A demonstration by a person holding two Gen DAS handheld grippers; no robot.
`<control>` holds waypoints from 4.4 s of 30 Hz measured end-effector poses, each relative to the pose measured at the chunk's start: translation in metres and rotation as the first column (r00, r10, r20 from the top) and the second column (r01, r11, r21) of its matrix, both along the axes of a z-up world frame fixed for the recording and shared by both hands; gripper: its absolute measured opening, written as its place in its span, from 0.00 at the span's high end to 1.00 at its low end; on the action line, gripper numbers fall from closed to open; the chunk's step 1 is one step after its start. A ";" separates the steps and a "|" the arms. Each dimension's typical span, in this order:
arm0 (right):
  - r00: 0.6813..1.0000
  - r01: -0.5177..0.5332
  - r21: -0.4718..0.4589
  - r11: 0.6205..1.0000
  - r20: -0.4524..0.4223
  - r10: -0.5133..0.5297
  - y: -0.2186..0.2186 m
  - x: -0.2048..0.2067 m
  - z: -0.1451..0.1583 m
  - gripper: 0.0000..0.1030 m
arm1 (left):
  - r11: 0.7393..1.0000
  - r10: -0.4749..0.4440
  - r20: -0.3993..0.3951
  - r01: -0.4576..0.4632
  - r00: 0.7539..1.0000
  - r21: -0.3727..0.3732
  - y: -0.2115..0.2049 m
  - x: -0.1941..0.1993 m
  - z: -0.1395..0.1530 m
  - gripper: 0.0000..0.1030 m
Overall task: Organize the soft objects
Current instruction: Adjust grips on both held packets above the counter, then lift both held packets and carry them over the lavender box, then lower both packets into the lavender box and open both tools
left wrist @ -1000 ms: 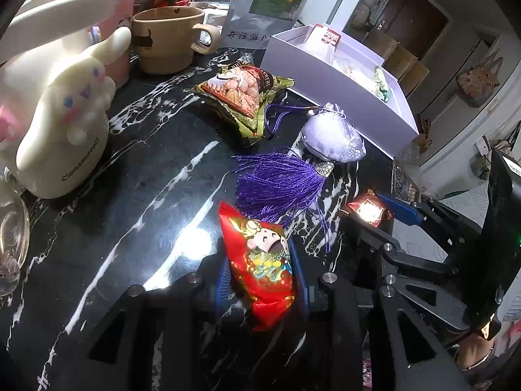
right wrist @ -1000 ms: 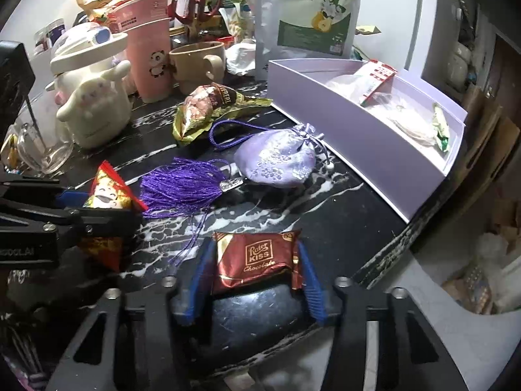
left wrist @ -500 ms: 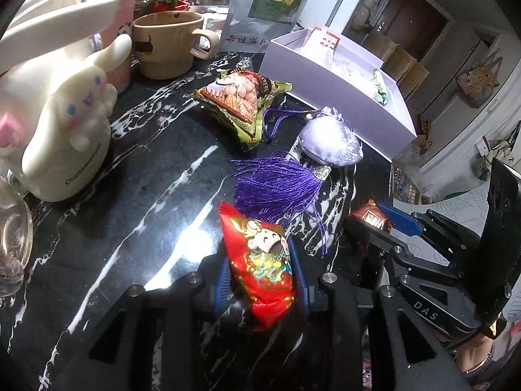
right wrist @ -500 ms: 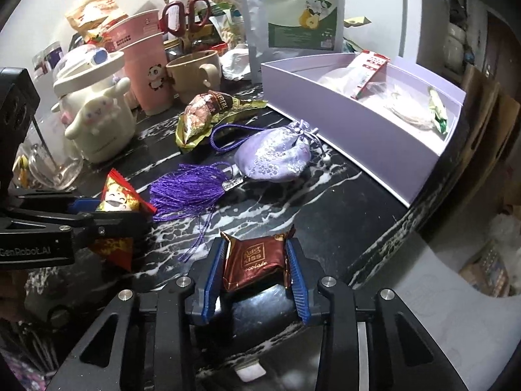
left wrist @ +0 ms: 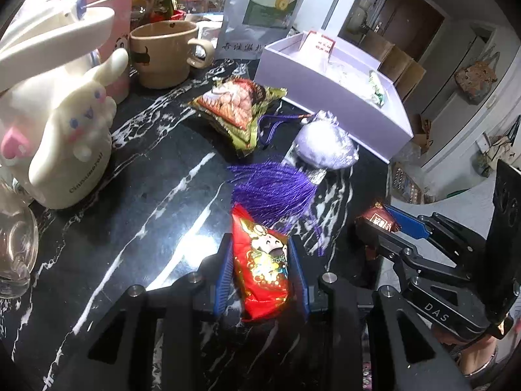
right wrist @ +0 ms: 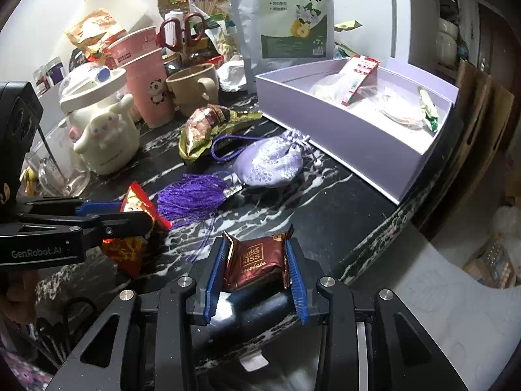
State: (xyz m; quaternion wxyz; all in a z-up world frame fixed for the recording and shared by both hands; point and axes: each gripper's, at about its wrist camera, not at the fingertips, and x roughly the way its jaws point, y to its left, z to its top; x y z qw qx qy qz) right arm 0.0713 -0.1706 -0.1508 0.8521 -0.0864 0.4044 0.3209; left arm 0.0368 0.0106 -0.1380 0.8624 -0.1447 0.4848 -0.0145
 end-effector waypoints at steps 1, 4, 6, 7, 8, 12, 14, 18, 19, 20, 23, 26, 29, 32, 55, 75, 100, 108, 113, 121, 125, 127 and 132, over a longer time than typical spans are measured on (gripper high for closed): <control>1.000 -0.001 -0.003 1.000 -0.006 0.001 0.000 0.000 -0.002 0.65 | 1.000 0.001 -0.003 -0.001 1.000 -0.007 0.000 0.000 -0.002 0.68; 1.000 0.002 -0.005 1.000 -0.023 -0.002 0.001 0.000 -0.006 0.65 | 1.000 -0.010 -0.036 0.009 0.999 -0.022 -0.001 0.002 -0.009 0.68; 1.000 0.010 -0.014 1.000 -0.028 -0.010 0.000 0.001 -0.008 0.64 | 1.000 -0.009 -0.030 0.009 0.999 -0.015 -0.002 0.000 -0.009 0.68; 1.000 0.009 -0.017 1.000 -0.028 -0.010 0.000 0.001 -0.009 0.59 | 1.000 -0.017 -0.033 0.017 0.999 -0.002 -0.004 0.000 -0.010 0.68; 1.000 0.011 -0.014 1.000 -0.025 -0.011 0.000 0.000 -0.009 0.54 | 1.000 -0.021 -0.035 0.021 0.999 0.005 -0.005 0.000 -0.010 0.68; 1.000 0.011 -0.002 1.000 -0.026 -0.012 -0.001 -0.003 -0.010 0.42 | 0.996 -0.036 -0.038 0.039 0.999 0.075 -0.015 0.000 -0.010 0.66; 1.000 0.007 -0.010 1.000 -0.008 -0.008 0.000 -0.007 -0.011 0.39 | 0.990 -0.047 -0.035 0.051 0.998 0.130 -0.022 -0.001 -0.011 0.64; 0.999 -0.003 -0.059 0.998 0.041 0.005 0.006 -0.013 -0.012 0.39 | 0.982 -0.044 -0.019 0.047 0.999 0.183 -0.030 -0.004 -0.012 0.63; 0.998 -0.005 -0.074 0.997 0.055 0.009 0.007 -0.014 -0.013 0.39 | 0.982 -0.040 -0.024 0.044 0.999 0.184 -0.030 -0.004 -0.012 0.63; 0.998 -0.006 -0.084 0.996 0.064 0.011 0.008 -0.016 -0.014 0.39 | 0.985 -0.027 -0.026 0.031 0.999 0.170 -0.028 -0.004 -0.012 0.63; 0.997 -0.004 -0.099 0.995 0.078 0.012 0.008 -0.018 -0.015 0.39 | 0.990 0.000 -0.016 0.002 1.000 0.144 -0.022 -0.007 -0.012 0.67; 0.995 0.011 -0.096 0.995 0.101 -0.002 0.006 -0.019 -0.015 0.56 | 0.991 0.006 -0.002 -0.006 1.000 0.136 -0.021 -0.011 -0.012 0.69; 0.995 0.012 -0.101 0.995 0.098 -0.002 0.005 -0.018 -0.013 0.63 | 0.992 0.000 0.016 -0.002 1.000 0.123 -0.021 -0.015 -0.009 0.70; 0.997 0.018 -0.057 0.998 0.071 -0.014 0.000 -0.014 -0.010 0.67 | 0.995 0.002 0.032 -0.005 0.999 0.101 -0.020 -0.017 -0.003 0.70; 0.983 0.006 0.110 0.994 0.182 -0.026 -0.017 -0.021 0.063 0.68 | 0.993 -0.023 0.245 -0.007 0.969 0.122 -0.024 -0.011 0.079 0.70; 0.913 0.057 0.193 0.979 0.386 -0.129 -0.064 0.029 0.171 0.68 | 0.981 -0.164 0.474 0.094 0.865 0.168 -0.064 0.061 0.170 0.70; 0.898 0.146 0.164 0.976 0.392 -0.200 -0.077 0.181 0.207 0.68 | 0.948 -0.294 0.395 0.213 0.871 0.235 -0.110 0.249 0.183 0.70; 0.917 0.183 0.106 0.977 0.340 -0.208 -0.071 0.224 0.179 0.68 | 0.940 -0.299 0.269 0.234 0.916 0.248 -0.119 0.294 0.151 0.70; 0.936 0.193 0.082 0.978 0.285 -0.208 -0.069 0.243 0.157 0.68 | 0.934 -0.310 0.211 0.255 0.927 0.252 -0.121 0.309 0.130 0.70; 0.957 0.210 0.051 0.976 0.192 -0.216 -0.069 0.260 0.121 0.68 | 0.921 -0.331 0.113 0.295 0.937 0.254 -0.126 0.327 0.091 0.70; 0.969 0.210 0.061 0.976 0.120 -0.216 -0.072 0.268 0.103 0.67 | 0.921 -0.334 0.068 0.310 0.940 0.234 -0.126 0.333 0.072 0.70; 0.972 0.209 0.054 0.976 0.095 -0.214 -0.072 0.271 0.094 0.67 | 0.919 -0.338 0.047 0.319 0.940 0.234 -0.127 0.335 0.064 0.70; 0.974 0.216 0.040 0.976 0.064 -0.218 -0.073 0.273 0.078 0.67 | 0.914 -0.351 -0.003 0.343 0.936 0.219 -0.130 0.345 0.043 0.70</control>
